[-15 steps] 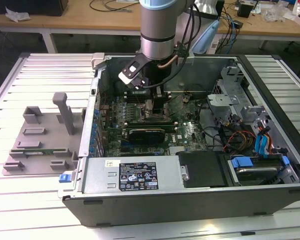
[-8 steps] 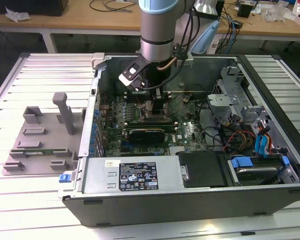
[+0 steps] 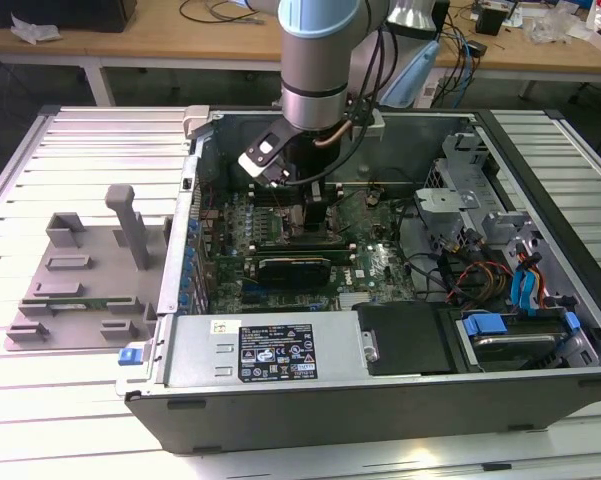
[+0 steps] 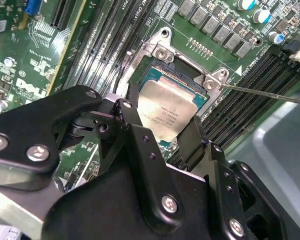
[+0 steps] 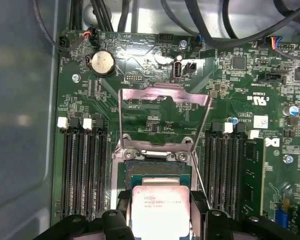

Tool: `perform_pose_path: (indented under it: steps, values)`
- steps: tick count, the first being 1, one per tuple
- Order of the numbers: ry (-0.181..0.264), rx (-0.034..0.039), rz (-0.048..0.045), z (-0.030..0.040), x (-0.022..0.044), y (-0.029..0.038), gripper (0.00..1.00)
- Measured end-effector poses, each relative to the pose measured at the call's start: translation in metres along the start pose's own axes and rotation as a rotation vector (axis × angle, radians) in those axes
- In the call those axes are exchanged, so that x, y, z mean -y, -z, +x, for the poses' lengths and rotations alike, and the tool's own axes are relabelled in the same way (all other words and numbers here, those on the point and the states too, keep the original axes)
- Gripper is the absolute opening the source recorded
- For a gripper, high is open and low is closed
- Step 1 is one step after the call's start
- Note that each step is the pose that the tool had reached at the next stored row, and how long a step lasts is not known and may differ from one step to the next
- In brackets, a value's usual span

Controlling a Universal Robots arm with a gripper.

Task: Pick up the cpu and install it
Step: 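Place the cpu into insertion slot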

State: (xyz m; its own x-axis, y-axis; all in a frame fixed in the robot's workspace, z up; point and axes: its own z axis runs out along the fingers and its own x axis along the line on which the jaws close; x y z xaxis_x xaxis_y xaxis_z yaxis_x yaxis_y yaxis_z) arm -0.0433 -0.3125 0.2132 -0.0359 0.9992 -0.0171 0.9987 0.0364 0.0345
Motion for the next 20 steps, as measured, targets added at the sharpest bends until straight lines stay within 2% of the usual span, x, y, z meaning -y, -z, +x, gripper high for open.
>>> perform_pose_path:
  steps: [4,9,20]
  values:
    - [-0.001,0.0000,0.0023,0.0014,-0.0002,-0.0086,0.55]
    - [-0.002,0.0002,0.0047,0.0025,-0.0023,-0.0136,0.55]
    - [-0.015,0.0014,0.0053,0.0025,-0.0025,-0.0134,0.55]
